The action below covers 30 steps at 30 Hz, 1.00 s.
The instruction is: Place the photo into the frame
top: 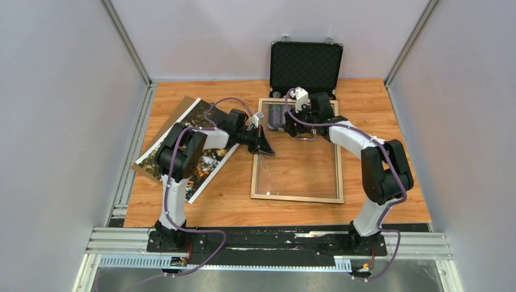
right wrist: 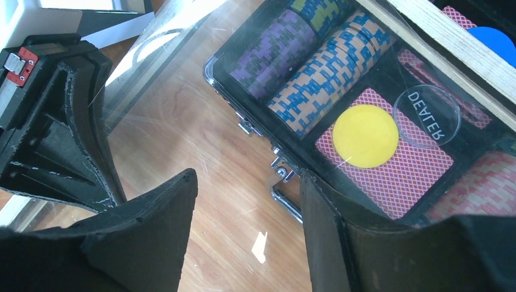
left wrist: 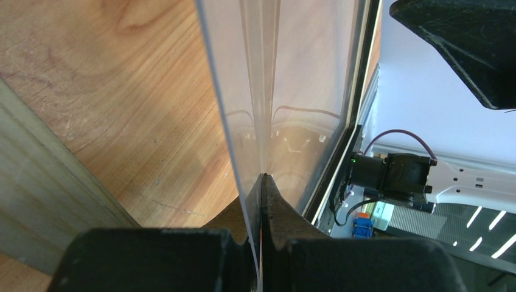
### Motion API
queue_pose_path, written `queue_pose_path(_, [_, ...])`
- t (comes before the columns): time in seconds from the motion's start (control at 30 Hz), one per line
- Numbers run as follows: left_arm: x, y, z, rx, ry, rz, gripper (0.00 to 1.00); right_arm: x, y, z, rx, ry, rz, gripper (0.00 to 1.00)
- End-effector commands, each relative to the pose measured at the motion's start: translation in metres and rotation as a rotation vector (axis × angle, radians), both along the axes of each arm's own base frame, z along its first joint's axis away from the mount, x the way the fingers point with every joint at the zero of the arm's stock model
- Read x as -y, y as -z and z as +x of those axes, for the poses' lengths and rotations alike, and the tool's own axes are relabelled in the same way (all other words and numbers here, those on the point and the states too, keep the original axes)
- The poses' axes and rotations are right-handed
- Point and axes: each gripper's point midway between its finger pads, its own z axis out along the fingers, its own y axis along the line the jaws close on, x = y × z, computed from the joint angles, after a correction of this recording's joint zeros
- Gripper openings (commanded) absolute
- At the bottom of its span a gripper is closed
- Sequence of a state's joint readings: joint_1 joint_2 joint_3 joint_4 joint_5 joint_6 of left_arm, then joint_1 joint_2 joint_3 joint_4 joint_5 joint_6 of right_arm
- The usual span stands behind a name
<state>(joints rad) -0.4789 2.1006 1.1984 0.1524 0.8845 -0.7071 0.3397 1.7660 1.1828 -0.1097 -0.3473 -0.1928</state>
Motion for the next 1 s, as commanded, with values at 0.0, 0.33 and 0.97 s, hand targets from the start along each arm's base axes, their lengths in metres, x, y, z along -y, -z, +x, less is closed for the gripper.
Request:
queue_pose_path(0.0, [0.004, -0.002, 0.006, 0.061, 0.007, 0.017, 0.0, -0.006, -0.004, 0.008, 0.033, -0.018, -0.018, 0.61])
queue_pose_path(0.33, [0.004, -0.002, 0.006, 0.059, 0.007, 0.018, 0.0, -0.004, 0.019, -0.004, -0.009, -0.029, -0.056, 0.6])
queue_pose_path(0.97, [0.003, -0.003, 0.007, 0.06, 0.006, 0.024, 0.05, 0.005, 0.04, -0.011, -0.031, -0.02, -0.104, 0.59])
